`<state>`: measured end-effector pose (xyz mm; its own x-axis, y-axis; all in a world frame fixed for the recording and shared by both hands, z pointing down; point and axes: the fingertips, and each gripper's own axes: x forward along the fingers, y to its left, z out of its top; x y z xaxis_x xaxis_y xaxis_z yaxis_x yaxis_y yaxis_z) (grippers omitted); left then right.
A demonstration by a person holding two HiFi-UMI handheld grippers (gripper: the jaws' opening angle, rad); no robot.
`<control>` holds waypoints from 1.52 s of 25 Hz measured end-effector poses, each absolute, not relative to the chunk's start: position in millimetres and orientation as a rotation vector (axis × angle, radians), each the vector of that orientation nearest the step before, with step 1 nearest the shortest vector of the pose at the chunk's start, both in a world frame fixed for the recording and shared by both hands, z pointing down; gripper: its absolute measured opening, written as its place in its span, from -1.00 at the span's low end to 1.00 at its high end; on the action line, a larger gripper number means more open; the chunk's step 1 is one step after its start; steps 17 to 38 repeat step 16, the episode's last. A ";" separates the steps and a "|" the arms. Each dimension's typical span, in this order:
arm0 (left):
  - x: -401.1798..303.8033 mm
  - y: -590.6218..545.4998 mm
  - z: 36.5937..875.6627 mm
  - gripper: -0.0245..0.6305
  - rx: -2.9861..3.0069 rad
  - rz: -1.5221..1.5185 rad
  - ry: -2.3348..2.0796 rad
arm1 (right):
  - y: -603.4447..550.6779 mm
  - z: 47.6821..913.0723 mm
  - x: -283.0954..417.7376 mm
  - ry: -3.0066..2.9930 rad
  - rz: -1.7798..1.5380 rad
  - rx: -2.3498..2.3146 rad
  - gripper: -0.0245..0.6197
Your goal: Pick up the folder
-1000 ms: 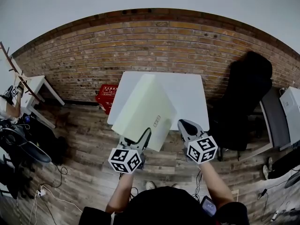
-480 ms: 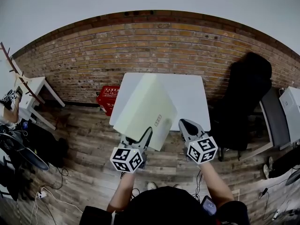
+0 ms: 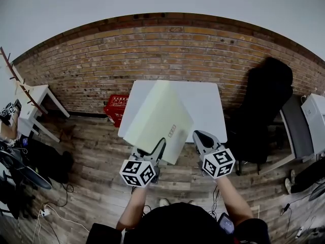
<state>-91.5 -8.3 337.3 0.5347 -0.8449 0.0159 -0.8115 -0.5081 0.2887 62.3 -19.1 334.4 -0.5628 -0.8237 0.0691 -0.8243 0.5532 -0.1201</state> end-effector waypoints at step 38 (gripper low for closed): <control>-76.7 0.4 328.3 -0.10 2.535 -0.199 -1.373 | -10.6 333.8 68.9 -2.780 0.238 1.459 -0.84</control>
